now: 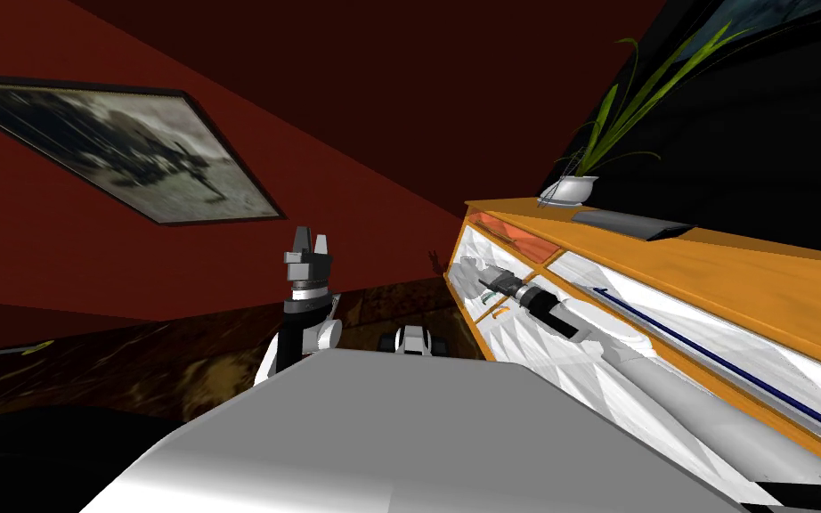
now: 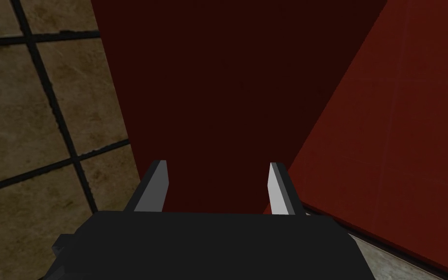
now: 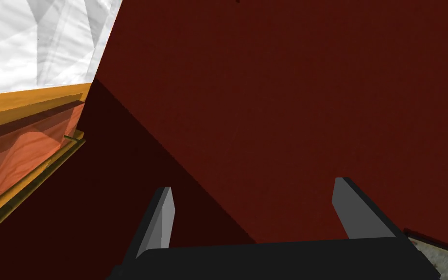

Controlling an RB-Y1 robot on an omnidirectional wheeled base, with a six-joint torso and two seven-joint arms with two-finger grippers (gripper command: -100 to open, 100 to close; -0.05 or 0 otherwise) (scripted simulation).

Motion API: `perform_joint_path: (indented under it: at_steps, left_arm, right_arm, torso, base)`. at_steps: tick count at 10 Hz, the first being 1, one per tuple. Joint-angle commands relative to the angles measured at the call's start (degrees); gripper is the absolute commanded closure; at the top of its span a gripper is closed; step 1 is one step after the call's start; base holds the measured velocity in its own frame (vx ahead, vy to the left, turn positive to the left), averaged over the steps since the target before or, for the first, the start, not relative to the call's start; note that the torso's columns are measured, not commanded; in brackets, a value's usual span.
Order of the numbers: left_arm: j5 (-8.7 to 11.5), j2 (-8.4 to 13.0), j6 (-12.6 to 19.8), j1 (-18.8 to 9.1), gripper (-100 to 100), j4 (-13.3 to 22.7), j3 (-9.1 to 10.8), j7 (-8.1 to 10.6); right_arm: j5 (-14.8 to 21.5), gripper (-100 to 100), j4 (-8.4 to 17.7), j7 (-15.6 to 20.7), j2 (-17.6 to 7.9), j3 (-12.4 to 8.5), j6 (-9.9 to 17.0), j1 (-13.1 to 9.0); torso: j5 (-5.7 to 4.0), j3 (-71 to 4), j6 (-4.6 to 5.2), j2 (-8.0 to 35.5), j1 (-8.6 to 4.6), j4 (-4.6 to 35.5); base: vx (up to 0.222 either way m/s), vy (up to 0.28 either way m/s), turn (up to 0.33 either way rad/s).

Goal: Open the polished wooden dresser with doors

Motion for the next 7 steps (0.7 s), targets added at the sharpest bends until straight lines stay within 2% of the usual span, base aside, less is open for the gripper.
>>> perform_joint_path:
  at_steps: [1,2,3,5,6,7]
  left_arm:
    - [0.0,0.0,0.0,0.0,0,0.0,0.0,0.0]
    - [0.0,0.0,0.0,0.0,0,0.0,0.0,0.0]
    - [0.0,0.0,0.0,0.0,0,0.0,0.0,0.0]
    - [0.0,0.0,0.0,0.0,0,0.0,0.0,0.0]
    - [0.0,0.0,0.0,0.0,0,0.0,0.0,0.0]
    - [0.0,0.0,0.0,0.0,0,0.0,0.0,0.0]
  right_arm:
    - [2.7,-100,3.3,1.8,-4.1,0.3,1.0,-1.2]
    - [4.5,-100,5.5,2.8,-6.3,0.6,1.7,-2.1]
    - [4.5,-100,5.5,2.8,-6.6,0.6,1.7,-2.1]
    - [7.8,-100,9.6,4.7,-10.6,1.2,2.9,-3.8]
    - [7.8,-100,9.6,4.7,-11.3,1.2,2.9,-3.8]
    - [9.4,-100,11.4,5.6,-13.4,1.4,3.4,-4.6]
  torso:
    - [0.03,0.0,0.0,-0.1,0.11,0.0]
    - [0.01,0.0,0.01,0.0,0.0,0.0]
    - [-0.02,0.0,0.0,0.0,-0.05,0.0]
    - [-0.05,0.0,0.01,0.0,-0.15,0.0]
    - [0.0,0.0,0.0,-0.1,0.04,0.0]
    - [0.01,0.0,0.0,0.0,0.03,0.0]
  base:
    - [0.054,0.097,0.003]
    - [0.054,0.096,0.008]
    - [0.043,0.068,0.005]
    - [0.057,0.073,0.013]
    - [0.048,0.088,0.0]
    - [0.039,0.075,0.008]
